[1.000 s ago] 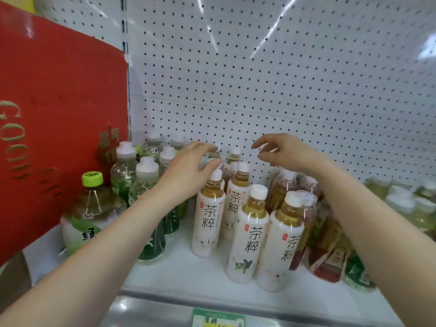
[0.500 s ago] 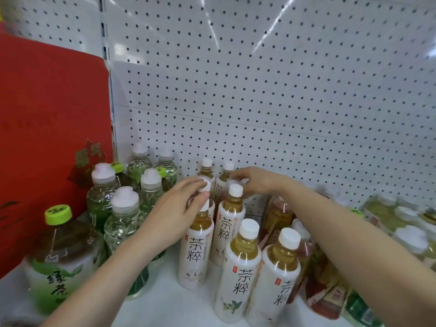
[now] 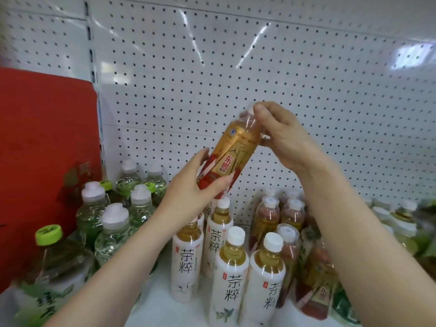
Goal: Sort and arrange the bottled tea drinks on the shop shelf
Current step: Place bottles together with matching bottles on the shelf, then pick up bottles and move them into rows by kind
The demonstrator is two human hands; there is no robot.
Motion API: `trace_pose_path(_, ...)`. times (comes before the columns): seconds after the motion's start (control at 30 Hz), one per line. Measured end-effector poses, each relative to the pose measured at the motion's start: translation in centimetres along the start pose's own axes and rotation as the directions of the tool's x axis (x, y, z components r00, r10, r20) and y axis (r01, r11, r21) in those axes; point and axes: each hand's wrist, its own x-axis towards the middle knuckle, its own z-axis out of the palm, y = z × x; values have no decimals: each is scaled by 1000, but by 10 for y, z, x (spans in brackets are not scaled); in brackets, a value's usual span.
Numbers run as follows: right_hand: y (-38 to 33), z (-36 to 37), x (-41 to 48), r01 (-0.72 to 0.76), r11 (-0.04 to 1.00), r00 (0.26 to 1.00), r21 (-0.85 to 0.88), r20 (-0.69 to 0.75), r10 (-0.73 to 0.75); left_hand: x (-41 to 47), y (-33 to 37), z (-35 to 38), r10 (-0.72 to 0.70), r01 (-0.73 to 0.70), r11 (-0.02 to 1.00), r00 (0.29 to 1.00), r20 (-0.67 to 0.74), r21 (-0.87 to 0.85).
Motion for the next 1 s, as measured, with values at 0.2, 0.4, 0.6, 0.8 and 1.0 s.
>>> trace_pose_path(0.2, 13, 27, -20, -122, 979, 984, 164, 149, 97, -17, -8, -14, -45, 48, 977, 999, 16, -209)
trace_pose_path(0.4, 71, 22, -37, -76, 773, 822, -630, 399, 406, -39, -17, -30, -189, 78, 854, 968, -166, -515)
trace_pose_path(0.6, 101, 50, -32, 52, 670, 790, -740, 441, 425, -50, -29, -35, -227, 99, 833, 958, -173, -544)
trace_pose_path(0.8, 125, 52, 7, 29, 631, 834, -775, 367, 413, -53, -28, -37, -231, 100, 829, 957, -173, -550)
trace_pose_path(1.0, 123, 63, 14, 244, 480, 848, -843, 425, 315, -54, -26, -45, -274, 133, 803, 948, -163, -581)
